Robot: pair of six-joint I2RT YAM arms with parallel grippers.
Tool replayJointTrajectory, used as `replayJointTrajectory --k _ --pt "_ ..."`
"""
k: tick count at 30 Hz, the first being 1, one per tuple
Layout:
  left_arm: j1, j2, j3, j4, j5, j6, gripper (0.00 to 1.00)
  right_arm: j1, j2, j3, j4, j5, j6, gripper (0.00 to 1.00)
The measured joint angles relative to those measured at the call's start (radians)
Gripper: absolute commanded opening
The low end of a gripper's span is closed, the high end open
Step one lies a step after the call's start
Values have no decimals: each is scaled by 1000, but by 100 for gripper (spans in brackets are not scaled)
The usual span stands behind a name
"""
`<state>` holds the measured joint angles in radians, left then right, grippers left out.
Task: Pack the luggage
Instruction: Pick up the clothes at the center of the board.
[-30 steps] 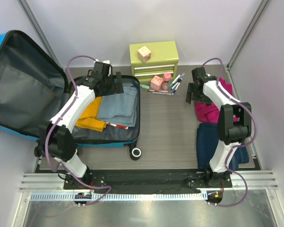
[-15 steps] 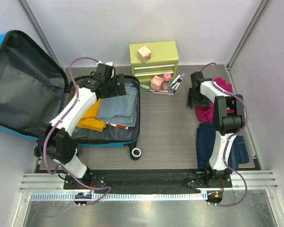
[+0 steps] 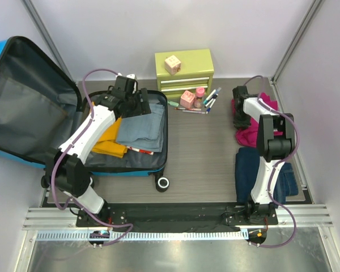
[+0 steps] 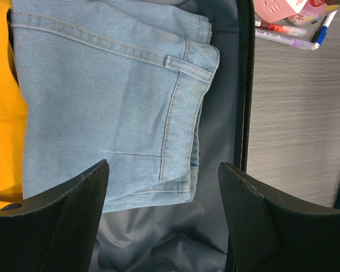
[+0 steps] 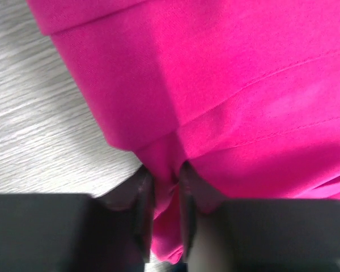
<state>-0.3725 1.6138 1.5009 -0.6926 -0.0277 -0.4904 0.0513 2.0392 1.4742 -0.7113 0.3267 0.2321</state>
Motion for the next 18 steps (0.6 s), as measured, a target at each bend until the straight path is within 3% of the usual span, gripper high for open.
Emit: replayJointTrajectory --k 4,18 --pt "0 -2 0 0 5 0 78 -5 1 8 0 -42 -5 6" --pt "-23 2 5 -1 6 -1 77 99 23 67 -62 -232 47 1"
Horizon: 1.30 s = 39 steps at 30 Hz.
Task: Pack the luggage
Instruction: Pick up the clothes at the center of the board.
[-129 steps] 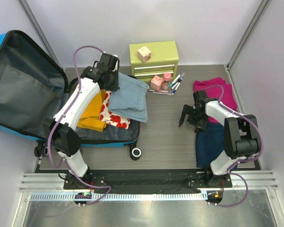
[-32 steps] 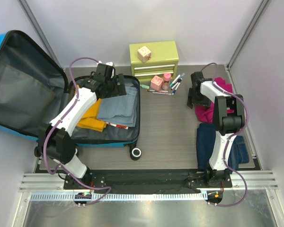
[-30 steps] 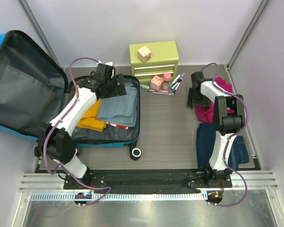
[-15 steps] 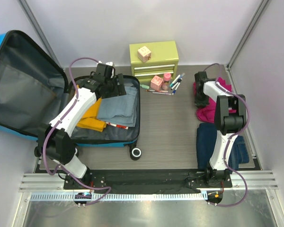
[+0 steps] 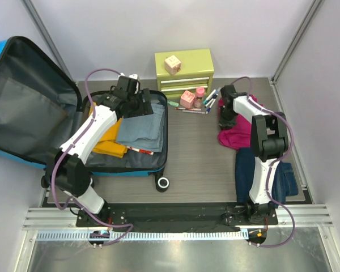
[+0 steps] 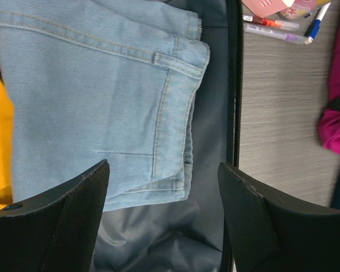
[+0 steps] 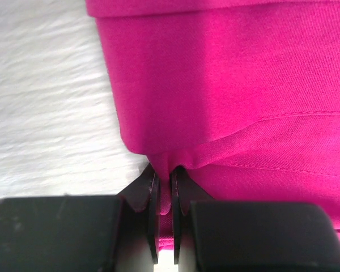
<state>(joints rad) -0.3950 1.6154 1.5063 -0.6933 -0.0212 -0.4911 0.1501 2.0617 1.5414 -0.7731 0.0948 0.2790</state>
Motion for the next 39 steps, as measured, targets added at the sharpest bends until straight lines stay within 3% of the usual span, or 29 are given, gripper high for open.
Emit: replayJointTrajectory --k 20,26,28,29,30,31,33,39 --pt "-97 67 27 0 18 -25 78 251 -104 -152 -3 -124 251 1" --pt "-158 92 36 11 31 -51 83 303 -115 -160 3 -124 306 2" --pt "-187 112 36 25 42 -70 84 321 -129 -170 6 -125 323 15" --pt "-201 123 36 34 48 -83 85 327 -136 -174 8 -128 328 27" --pt "-212 136 36 45 55 -96 85 333 -145 -180 10 -133 334 57" --pt "-225 149 36 58 63 -109 85 336 -154 -185 11 -139 342 67" --pt "-245 174 37 84 79 -138 86 340 -173 -193 13 -154 354 80" --pt "-269 246 60 102 71 -202 85 343 -298 -241 14 -156 356 87"
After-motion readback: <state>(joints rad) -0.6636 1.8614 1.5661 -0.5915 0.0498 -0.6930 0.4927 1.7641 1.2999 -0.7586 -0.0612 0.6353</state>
